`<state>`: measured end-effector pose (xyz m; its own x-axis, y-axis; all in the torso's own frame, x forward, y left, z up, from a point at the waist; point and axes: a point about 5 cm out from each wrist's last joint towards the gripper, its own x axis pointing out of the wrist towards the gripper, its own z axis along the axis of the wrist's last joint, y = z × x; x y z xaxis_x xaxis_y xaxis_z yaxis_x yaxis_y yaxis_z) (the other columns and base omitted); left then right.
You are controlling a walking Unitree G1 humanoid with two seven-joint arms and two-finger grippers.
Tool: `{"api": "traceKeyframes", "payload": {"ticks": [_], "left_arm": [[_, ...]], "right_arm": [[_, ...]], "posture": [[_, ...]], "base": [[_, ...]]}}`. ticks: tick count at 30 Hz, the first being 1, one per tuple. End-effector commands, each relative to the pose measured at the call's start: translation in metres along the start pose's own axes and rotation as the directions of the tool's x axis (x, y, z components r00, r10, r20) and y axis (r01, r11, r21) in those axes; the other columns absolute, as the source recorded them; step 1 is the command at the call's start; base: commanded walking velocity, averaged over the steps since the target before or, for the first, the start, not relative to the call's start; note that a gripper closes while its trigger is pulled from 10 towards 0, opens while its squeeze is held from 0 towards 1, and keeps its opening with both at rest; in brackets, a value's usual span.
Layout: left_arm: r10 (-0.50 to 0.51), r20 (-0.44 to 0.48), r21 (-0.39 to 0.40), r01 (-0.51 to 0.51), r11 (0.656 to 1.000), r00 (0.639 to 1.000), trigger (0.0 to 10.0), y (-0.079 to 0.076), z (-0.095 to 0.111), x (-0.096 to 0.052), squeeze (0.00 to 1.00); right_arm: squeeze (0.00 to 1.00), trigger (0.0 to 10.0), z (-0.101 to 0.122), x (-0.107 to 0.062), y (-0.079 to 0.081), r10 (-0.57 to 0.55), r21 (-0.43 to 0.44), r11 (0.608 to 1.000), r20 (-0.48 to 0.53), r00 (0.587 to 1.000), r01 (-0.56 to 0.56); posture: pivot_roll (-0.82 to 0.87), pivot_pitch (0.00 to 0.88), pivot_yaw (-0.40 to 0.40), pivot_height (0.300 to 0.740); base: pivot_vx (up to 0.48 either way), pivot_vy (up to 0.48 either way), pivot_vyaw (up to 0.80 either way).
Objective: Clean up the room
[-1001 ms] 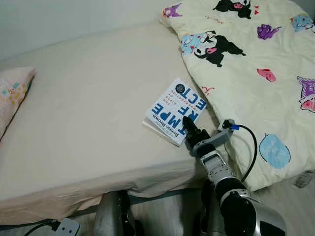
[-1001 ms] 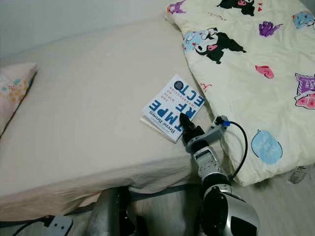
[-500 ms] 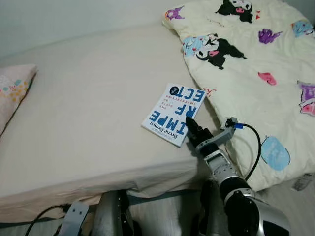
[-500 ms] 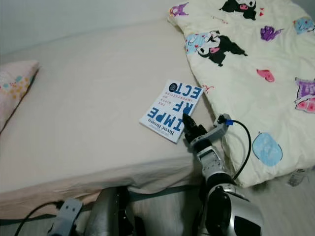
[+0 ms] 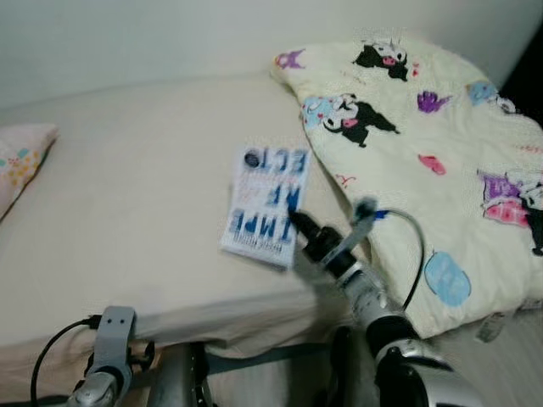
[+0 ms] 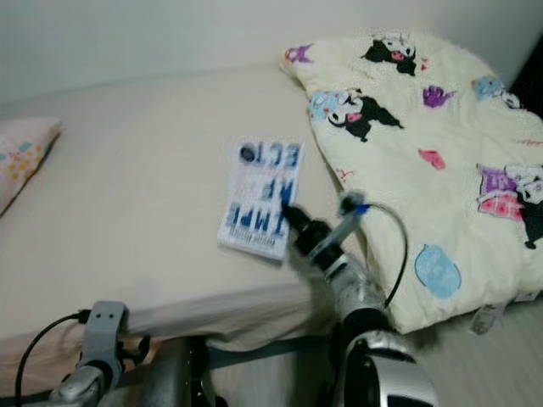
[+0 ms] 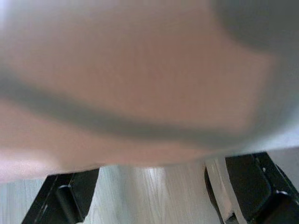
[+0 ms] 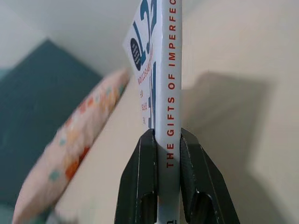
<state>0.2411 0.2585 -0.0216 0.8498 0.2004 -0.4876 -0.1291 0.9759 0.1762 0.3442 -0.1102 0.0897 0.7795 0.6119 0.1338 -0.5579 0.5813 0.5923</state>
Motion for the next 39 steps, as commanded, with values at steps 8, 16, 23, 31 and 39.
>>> {"api": "traceKeyframes", "payload": {"ticks": [8, 16, 23, 31, 39], "left_arm": [[0.185, 0.053, 0.356, -0.191, 0.915, 0.981, 10.0, 0.063, 0.046, 0.009, 0.0], [-0.149, -0.513, 0.595, 0.475, 0.649, 0.846, 10.0, 0.055, -0.011, -0.009, 0.0], [-0.555, -0.631, 0.399, 0.84, 0.367, 0.542, 10.0, 0.04, 0.007, -0.034, 0.0], [-0.993, -0.091, 0.398, 0.917, 0.036, 0.079, 10.0, -0.015, 0.121, -0.098, 0.0], [-0.96, 0.274, 0.408, 0.897, 0.172, 0.059, 10.0, -0.033, 0.158, -0.086, 0.0]], "right_arm": [[0.0, 0.0, -0.007, -0.008, -0.002, 0.025, 0.009, 1.0, -0.038, 0.999, -0.025], [0.0, 0.0, 0.007, -0.008, -0.005, 0.006, -0.024, 1.0, -0.013, 1.0, -0.006], [0.0, 0.0, 0.007, -0.005, -0.001, 0.022, -0.023, 1.0, -0.01, 1.0, -0.022], [0.0, 0.0, 0.012, -0.007, -0.004, 0.021, -0.025, 0.999, -0.01, 1.0, -0.022], [0.0, 0.0, 0.012, -0.007, -0.004, 0.006, -0.027, 1.0, -0.002, 1.0, -0.006]], "posture": [[-0.02, 0.054, 0.019, 0.56], [-0.02, 0.043, 0.023, 0.579], [-0.01, 0.038, 0.016, 0.599], [-0.01, 0.034, 0.018, 0.624], [-0.01, 0.032, 0.017, 0.643]], "base": [[0.0, 0.0, 0.0], [0.0, 0.0, 0.0], [0.0, 0.0, 0.0], [0.0, 0.0, 0.0], [0.0, 0.0, 0.0]]}}
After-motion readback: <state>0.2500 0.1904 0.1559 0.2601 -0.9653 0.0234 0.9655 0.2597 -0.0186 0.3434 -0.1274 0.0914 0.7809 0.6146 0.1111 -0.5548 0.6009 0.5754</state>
